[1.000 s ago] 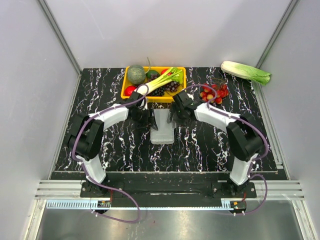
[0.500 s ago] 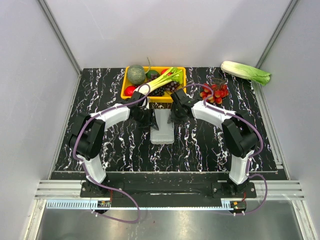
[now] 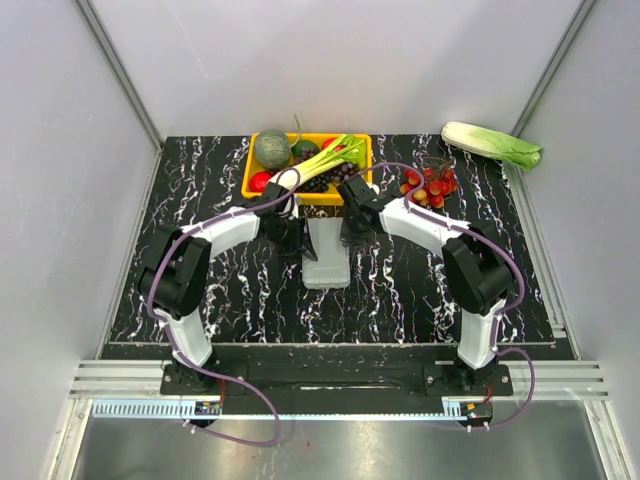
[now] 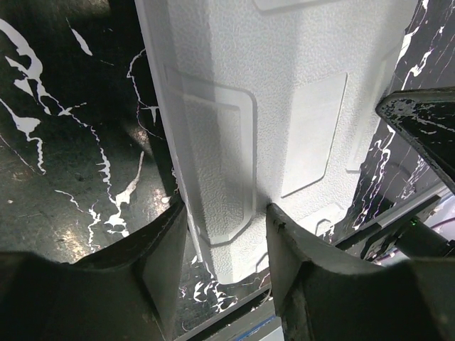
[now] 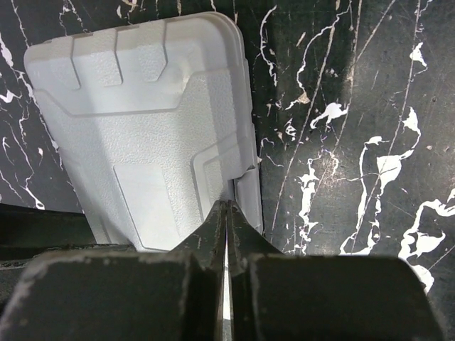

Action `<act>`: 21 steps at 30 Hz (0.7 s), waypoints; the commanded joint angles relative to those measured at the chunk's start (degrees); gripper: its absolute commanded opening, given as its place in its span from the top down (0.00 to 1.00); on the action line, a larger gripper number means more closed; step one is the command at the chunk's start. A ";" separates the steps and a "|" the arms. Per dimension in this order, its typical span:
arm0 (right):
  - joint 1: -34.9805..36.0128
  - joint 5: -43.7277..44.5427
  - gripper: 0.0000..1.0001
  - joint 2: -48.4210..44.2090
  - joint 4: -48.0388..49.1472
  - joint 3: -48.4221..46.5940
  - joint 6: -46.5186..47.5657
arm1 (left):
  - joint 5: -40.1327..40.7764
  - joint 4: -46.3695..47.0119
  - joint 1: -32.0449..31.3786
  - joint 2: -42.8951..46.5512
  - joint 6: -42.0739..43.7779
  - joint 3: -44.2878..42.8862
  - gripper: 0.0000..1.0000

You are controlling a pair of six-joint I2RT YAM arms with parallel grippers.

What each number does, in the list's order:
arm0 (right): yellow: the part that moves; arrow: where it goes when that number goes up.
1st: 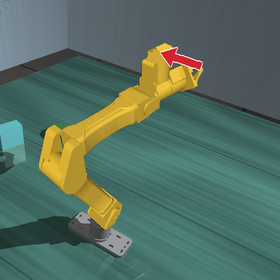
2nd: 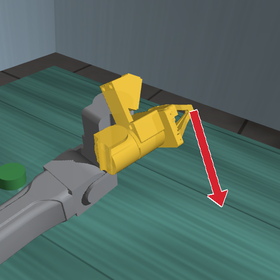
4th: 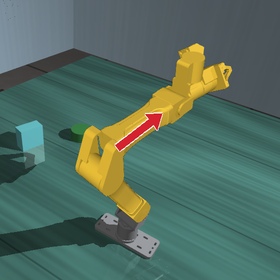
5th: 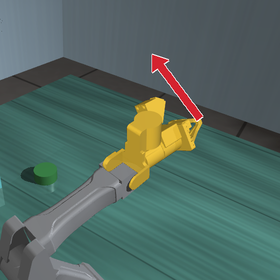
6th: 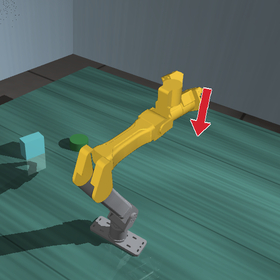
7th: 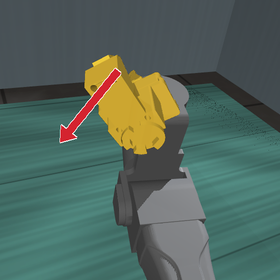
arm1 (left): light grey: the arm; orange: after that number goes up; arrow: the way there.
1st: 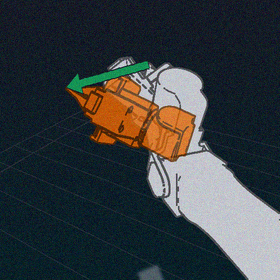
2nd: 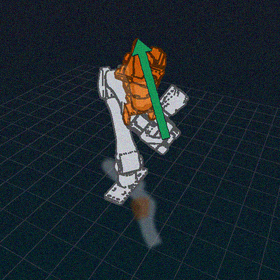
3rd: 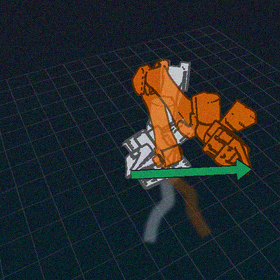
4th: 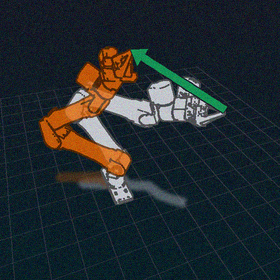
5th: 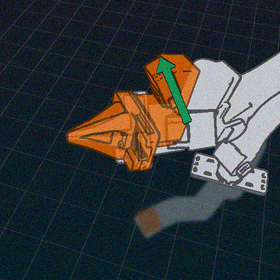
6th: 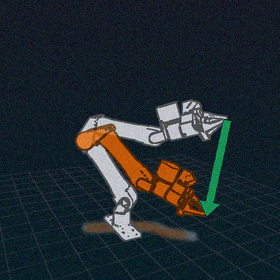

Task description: Pack the tool kit

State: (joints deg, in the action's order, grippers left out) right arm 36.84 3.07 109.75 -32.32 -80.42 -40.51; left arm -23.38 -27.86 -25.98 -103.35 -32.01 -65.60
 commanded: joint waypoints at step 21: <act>-0.62 19.86 0.33 -31.49 -10.66 8.06 0.44 | 20.38 -8.17 0.93 31.24 3.79 -7.53 0.01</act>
State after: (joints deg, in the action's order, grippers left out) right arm 37.74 16.38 90.15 -40.07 -79.13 -40.10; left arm -8.54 -33.98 -25.85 -84.27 -29.67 -73.25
